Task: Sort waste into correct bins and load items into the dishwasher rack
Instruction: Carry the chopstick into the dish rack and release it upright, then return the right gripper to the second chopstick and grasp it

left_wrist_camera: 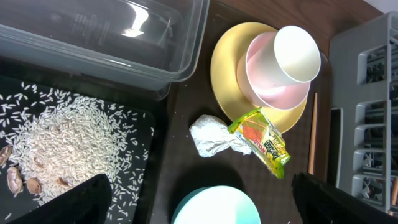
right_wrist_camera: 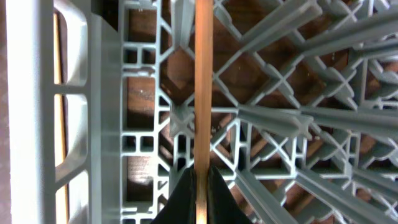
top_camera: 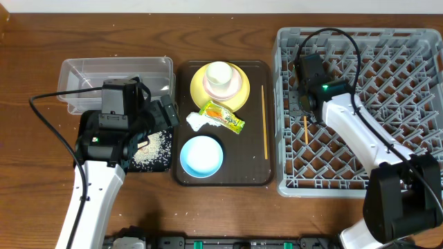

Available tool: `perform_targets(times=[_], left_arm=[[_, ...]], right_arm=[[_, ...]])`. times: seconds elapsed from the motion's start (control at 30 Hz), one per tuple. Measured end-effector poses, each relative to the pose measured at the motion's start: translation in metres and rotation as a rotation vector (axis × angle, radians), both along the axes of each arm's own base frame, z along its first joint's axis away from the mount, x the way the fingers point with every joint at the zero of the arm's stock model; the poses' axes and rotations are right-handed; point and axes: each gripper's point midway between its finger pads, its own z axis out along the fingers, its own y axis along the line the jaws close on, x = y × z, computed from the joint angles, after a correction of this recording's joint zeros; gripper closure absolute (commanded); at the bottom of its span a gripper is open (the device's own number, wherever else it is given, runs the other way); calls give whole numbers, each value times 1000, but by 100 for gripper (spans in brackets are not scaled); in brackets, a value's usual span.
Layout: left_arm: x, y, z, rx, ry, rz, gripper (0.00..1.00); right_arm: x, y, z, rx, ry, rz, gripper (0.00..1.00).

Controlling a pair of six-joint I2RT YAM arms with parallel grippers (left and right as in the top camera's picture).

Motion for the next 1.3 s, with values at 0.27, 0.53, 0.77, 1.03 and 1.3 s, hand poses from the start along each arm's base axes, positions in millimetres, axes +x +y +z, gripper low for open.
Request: perform_targets(times=[0.27, 0.53, 0.77, 1.03, 1.3], left_arm=[[0, 0, 0, 0, 0, 0, 5], [0, 0, 0, 0, 0, 0, 5], [0, 0, 0, 0, 0, 0, 5], [0, 0, 0, 0, 0, 0, 5], [0, 0, 0, 0, 0, 0, 5]], right_arm=[[2, -3, -1, -4, -11, -5, 70], [-4, 0, -4, 15, 21, 8, 67], [10, 26, 39, 148, -41, 58, 66], [1, 89, 90, 340, -123, 223, 76], [-21, 143, 65, 295, -69, 304, 75]])
